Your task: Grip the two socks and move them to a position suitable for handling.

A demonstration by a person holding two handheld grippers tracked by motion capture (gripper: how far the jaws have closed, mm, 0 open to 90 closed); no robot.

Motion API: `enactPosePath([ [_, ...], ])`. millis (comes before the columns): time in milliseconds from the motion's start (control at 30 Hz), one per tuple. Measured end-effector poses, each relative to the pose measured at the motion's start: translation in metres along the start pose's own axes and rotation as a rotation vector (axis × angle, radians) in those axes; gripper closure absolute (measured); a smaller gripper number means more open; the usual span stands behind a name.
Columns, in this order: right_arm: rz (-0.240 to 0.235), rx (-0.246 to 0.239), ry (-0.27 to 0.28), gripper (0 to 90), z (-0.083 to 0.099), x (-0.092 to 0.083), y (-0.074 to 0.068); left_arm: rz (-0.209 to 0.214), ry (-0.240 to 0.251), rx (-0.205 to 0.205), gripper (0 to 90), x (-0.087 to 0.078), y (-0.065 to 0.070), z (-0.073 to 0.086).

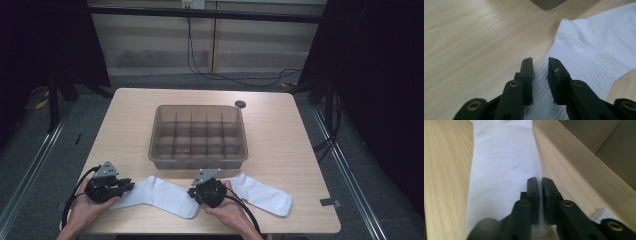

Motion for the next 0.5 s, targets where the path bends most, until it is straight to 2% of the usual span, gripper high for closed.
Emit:
enactPosePath([
  [100, 0.025, 0.012, -0.005, 90.0, 0.002, -0.003, 0.003, 0.018, -0.014, 0.033, 83.6, -0.005, 0.008, 0.002],
  [133, 0.023, 0.011, -0.004, 90.0, 0.002, -0.003, 0.003, 0.018, -0.017, 0.032, 84.4, -0.007, 0.01, 0.004],
  [233, 0.02, 0.012, -0.006, 89.1, 0.001, -0.003, 0.003, 0.058, -0.011, 0.008, 84.7, -0.012, 0.009, 0.01],
  [300, 0.021, 0.01, 0.0, 82.2, 0.001, -0.004, 0.003, 0.082, 0.013, -0.004, 83.5, -0.016, 0.008, 0.01],
  [400, 0.009, 0.015, 0.024, 70.4, 0.001, -0.007, 0.001, 0.082, 0.028, -0.008, 78.9, -0.02, 0.008, 0.009],
  [500, -0.018, 0.003, 0.045, 68.0, 0.001, -0.012, -0.004, 0.085, 0.028, -0.019, 74.2, -0.021, 0.007, 0.011],
])
Point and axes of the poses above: each handheld gripper's, and its own axes: x roughly forward along the jaws, z roughly out of its underside, y roughly to its right, the point moved 2 cm from there along x, roughly forward along the jaws, and after that the axes turned 10 degrees about -z, right-handed, at the moved point
